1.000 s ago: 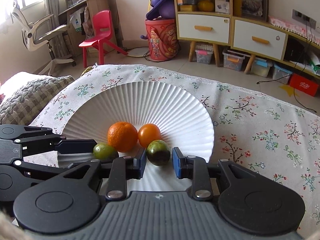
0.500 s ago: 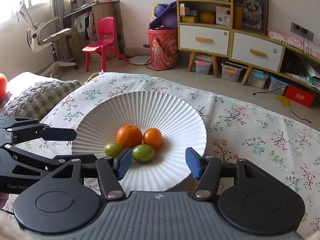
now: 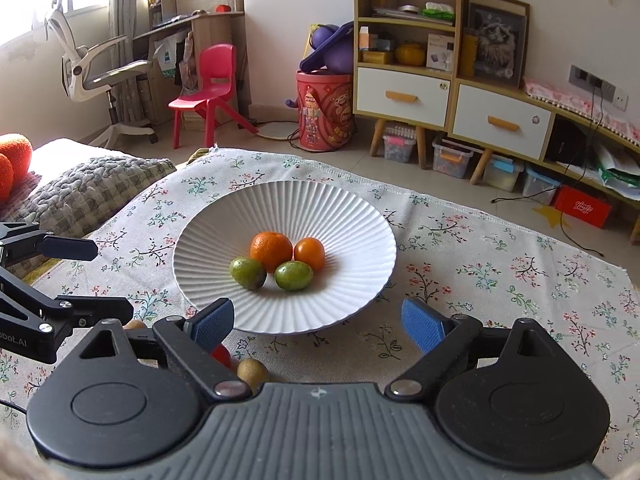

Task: Organize fruits
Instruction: 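Withdraw both open grippers from the bowl toward the remaining fruits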

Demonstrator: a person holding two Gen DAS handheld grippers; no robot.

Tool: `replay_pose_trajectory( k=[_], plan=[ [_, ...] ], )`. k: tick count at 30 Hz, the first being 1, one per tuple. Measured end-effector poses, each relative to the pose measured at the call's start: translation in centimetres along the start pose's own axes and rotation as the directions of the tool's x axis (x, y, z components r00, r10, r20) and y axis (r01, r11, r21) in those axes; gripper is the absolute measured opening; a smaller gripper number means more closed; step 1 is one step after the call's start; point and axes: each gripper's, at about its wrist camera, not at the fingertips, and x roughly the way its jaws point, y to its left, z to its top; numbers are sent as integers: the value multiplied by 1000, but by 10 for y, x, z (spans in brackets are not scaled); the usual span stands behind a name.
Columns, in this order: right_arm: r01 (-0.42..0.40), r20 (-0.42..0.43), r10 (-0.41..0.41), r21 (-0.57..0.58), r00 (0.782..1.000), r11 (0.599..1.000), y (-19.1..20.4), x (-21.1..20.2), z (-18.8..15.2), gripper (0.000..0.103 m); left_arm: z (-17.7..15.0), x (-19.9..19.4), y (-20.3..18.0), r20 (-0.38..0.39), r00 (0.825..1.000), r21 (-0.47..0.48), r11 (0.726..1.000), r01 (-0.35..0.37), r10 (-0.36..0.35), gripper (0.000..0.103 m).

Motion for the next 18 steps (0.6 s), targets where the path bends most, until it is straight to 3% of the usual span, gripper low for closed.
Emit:
replay_pose_trajectory(
  k=[7,18],
  plan=[
    [13,-14,-14,-34,1000,999,10,-13,-18,96,-23,-13,6,-9,1000,-26,999,-23,23,92],
    [6,-44,-11,-93,999,996,23,-16,-43,102,-49,-18,7,-37,998,11,998,-58,58,92]
  ],
)
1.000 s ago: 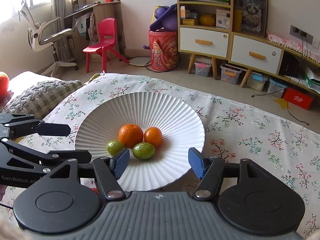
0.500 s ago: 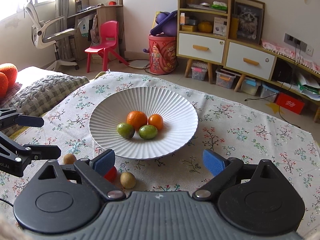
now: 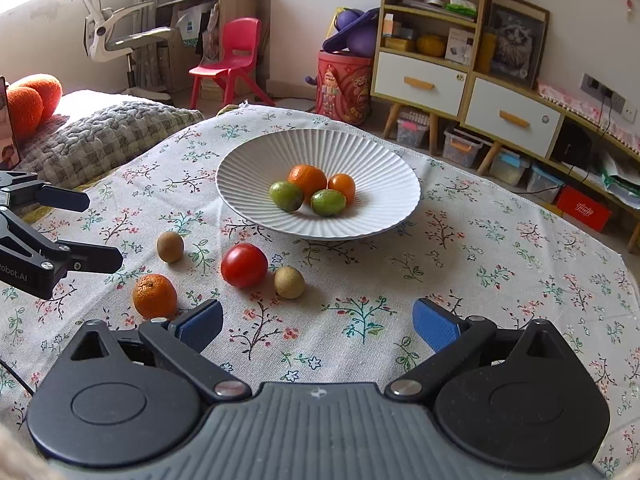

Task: Organize fruits
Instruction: 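Withdraw both open grippers from the bowl toward the remaining fruits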

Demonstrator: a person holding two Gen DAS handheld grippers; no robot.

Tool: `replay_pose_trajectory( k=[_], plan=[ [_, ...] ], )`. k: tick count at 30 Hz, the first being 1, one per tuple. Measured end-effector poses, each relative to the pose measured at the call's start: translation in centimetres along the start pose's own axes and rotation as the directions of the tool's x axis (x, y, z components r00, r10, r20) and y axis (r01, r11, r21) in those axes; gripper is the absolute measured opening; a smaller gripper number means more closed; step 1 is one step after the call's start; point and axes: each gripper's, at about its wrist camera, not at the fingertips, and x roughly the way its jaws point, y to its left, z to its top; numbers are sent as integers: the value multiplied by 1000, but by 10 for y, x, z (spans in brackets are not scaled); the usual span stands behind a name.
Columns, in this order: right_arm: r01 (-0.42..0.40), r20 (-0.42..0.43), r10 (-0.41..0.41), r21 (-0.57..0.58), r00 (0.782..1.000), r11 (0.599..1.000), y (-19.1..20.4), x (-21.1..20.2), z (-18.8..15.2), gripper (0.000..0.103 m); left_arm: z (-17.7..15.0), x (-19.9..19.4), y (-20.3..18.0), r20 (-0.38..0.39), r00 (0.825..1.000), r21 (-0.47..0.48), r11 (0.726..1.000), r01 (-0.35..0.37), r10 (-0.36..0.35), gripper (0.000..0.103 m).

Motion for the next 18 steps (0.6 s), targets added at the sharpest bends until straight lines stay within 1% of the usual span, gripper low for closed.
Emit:
replay_pose_trajectory(
  k=[4,6,9,12,14,18],
  plan=[
    [18,-23,-18,-1,1000,1000,1,5,-6,102,-10,4,1,-26,1000,3,1000,2,-2,92],
    [29,-35,-29,-13,999,1000,3,8,-11,102,-15,8,0,-53,999,6,1000,-4,4,92],
    [25,-46,-26,-27,999,999,5,10,-15,102,-21,16,0,-78,997,16,1000,-6,8,92],
    [25,-61,-27,-28,998,999,6,15,-19,102,-24,21,0,-94,995,42,999,-22,26,92],
    [22,-72,-24,-30,997,999,8,18,-22,102,-27,23,3,-101,994,46,999,-29,34,92],
    [10,-85,-14,-45,996,999,11,23,-27,101,-28,24,8,-79,996,46,998,-36,39,92]
  ],
)
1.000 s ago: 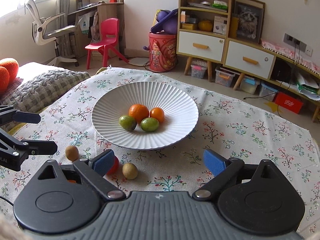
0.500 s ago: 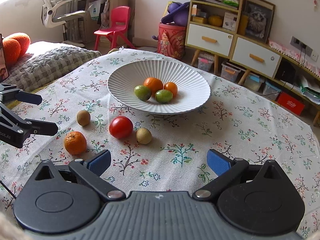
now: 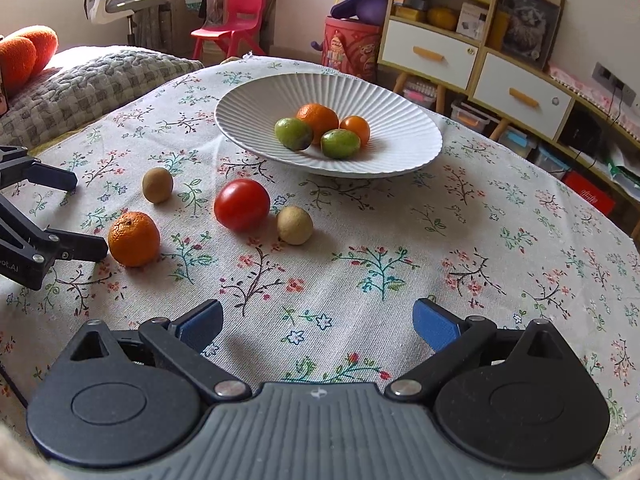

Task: Organize fruits
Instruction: 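Withdraw both open grippers from the bowl toward the remaining fruits, then close the left gripper on the brown kiwi while the right gripper grasps the beige round fruit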

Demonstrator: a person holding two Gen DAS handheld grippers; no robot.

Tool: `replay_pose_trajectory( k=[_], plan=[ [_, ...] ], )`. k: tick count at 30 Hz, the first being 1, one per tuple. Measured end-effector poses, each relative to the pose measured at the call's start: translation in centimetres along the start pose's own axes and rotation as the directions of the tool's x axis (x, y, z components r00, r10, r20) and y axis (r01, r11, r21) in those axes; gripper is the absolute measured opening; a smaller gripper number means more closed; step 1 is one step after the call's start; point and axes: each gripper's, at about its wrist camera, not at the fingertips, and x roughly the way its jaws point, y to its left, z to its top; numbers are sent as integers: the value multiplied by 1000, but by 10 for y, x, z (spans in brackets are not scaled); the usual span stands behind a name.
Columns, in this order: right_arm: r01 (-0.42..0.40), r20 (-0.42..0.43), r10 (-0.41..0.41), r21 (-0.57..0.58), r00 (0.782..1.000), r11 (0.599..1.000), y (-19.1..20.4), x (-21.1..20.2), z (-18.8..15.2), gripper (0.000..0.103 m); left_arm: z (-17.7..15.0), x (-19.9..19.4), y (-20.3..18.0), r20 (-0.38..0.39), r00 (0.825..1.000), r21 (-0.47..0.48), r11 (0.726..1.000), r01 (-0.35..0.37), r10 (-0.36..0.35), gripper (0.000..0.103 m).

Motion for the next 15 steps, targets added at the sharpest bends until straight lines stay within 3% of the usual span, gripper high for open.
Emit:
replay_pose_trajectory(
  k=[15],
  plan=[
    [-39,61,36,53,997,998,0,18,6,100,9,15,1,50,999,-9,1000,13,-13,90]
  ],
)
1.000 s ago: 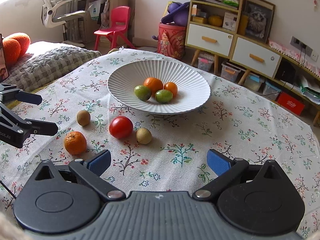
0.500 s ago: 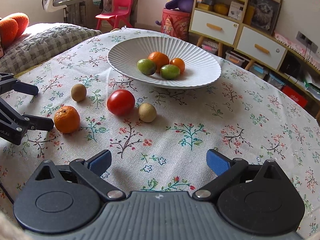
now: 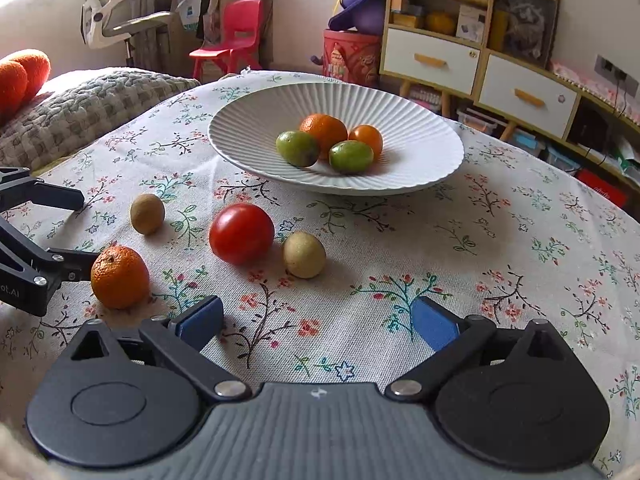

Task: Organize fruits
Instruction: 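Close the left gripper on the brown kiwi while the right gripper grasps the beige round fruit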

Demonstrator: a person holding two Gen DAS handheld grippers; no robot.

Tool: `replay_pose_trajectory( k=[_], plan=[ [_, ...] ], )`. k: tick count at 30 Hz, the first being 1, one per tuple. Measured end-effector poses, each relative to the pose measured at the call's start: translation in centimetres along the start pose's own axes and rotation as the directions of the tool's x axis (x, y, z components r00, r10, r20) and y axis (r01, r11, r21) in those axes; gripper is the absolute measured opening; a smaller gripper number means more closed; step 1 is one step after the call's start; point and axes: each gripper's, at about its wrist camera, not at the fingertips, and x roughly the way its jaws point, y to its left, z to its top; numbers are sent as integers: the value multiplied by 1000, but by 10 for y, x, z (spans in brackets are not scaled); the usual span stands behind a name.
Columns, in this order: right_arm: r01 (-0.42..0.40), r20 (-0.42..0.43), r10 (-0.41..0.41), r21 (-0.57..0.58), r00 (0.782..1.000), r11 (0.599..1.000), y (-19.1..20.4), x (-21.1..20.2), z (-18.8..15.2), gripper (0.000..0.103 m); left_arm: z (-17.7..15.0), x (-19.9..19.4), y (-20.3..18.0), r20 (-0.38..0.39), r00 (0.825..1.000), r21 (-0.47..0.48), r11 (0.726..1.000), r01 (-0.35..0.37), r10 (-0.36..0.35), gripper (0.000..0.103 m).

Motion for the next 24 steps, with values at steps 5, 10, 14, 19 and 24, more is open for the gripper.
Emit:
replay_pose_trajectory(
  k=[5,10,14,19,24],
  plan=[
    [-27,13,27,-13,1000,1000,2,0,4,84,2,1,-3,22,1000,5,1000,14,-14,80],
    [-50,27,50,-16,998,999,2,1,7,73,5,1,-7,39,999,9,999,34,-34,60],
    [-71,34,72,-23,997,997,3,2,10,62,6,3,-8,51,998,9,999,46,-46,51],
    [-84,45,85,-30,995,996,3,3,11,56,8,5,-10,57,997,9,998,60,-61,39],
    [-93,51,95,-39,994,995,2,4,13,48,11,7,-12,59,996,8,997,73,-73,28]
  ],
)
